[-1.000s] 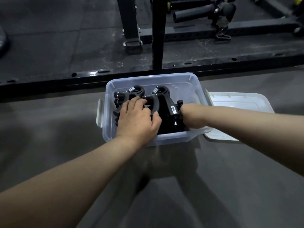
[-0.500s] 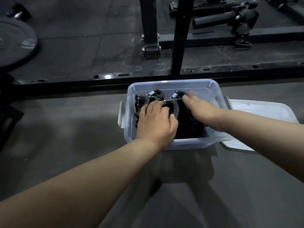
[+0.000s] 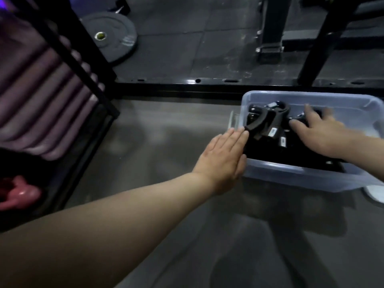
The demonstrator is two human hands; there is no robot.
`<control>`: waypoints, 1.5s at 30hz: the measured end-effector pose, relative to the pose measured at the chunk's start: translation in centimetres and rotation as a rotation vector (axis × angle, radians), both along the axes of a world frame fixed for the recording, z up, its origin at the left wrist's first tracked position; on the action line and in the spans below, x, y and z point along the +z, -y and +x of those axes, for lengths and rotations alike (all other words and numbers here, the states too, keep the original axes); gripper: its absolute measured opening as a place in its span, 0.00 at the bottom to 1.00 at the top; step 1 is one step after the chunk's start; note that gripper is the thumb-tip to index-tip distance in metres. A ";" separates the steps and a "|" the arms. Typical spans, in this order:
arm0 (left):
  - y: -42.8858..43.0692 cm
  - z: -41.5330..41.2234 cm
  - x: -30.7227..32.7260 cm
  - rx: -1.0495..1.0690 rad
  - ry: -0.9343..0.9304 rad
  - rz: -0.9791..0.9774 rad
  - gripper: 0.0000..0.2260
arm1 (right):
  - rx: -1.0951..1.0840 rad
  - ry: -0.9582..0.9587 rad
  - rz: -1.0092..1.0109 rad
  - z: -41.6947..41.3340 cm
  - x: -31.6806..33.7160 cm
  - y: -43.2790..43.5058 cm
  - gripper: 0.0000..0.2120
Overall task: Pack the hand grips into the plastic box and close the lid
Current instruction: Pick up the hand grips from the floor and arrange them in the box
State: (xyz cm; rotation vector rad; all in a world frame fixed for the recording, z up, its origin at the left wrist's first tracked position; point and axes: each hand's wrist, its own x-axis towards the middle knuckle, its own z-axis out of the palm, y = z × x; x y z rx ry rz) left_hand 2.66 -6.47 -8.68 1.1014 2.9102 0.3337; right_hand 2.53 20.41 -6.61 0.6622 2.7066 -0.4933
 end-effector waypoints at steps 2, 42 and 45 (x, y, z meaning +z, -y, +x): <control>1.5 0.1 0.0 0.043 0.025 -0.027 0.28 | 0.004 0.030 0.055 0.0 0.0 1.2 0.37; 25.3 12.0 -5.7 0.617 0.748 -0.599 0.36 | 0.440 -0.134 0.249 0.5 -1.1 10.1 0.29; 24.7 12.1 -6.2 0.733 0.806 -0.546 0.39 | 0.448 -0.152 0.265 0.6 -1.2 10.0 0.29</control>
